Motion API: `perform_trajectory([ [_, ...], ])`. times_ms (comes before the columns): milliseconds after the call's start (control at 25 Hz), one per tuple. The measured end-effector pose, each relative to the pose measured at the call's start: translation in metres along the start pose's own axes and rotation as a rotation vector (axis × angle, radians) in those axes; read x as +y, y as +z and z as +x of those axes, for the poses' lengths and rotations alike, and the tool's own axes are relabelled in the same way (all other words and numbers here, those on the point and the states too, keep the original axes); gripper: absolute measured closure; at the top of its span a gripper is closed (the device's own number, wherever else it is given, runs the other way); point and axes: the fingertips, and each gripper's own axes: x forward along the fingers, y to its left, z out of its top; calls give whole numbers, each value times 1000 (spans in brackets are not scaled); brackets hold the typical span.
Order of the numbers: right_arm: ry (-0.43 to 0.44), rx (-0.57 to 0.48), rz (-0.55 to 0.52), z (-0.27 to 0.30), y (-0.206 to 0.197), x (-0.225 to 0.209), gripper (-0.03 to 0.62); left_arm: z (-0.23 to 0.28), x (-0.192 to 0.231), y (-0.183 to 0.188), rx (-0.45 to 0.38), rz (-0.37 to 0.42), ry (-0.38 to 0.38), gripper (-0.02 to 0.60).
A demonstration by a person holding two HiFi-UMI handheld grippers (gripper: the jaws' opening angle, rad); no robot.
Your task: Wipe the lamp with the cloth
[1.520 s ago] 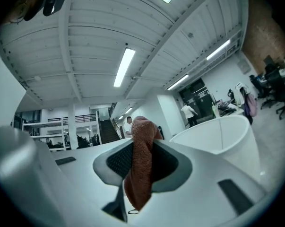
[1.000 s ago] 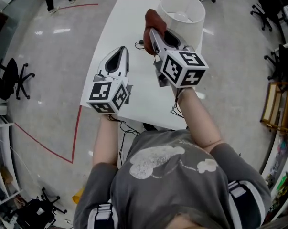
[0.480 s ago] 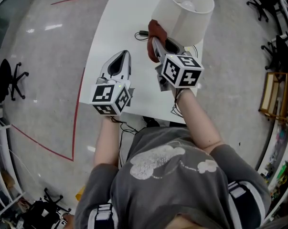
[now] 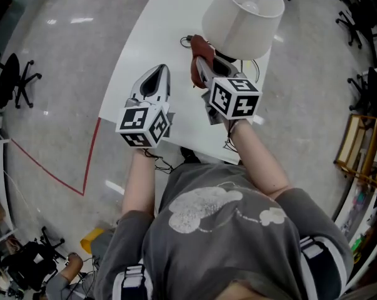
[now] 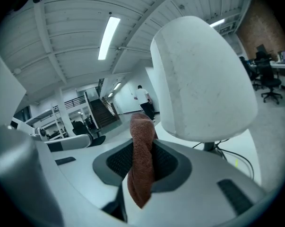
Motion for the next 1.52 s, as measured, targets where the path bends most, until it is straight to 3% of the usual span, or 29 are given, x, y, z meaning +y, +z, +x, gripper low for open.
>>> perform_trajectory([
  [320, 204, 2, -80, -31, 10, 24, 503, -24, -25, -1, -16, 12, 104, 574],
  [640, 331, 30, -162, -69, 3, 20, 503, -37, -60, -15, -21, 4, 168, 574],
  [1520, 517, 160, -318, -134, -41, -14, 505, -65, -133, -56, -48, -41, 328, 574],
])
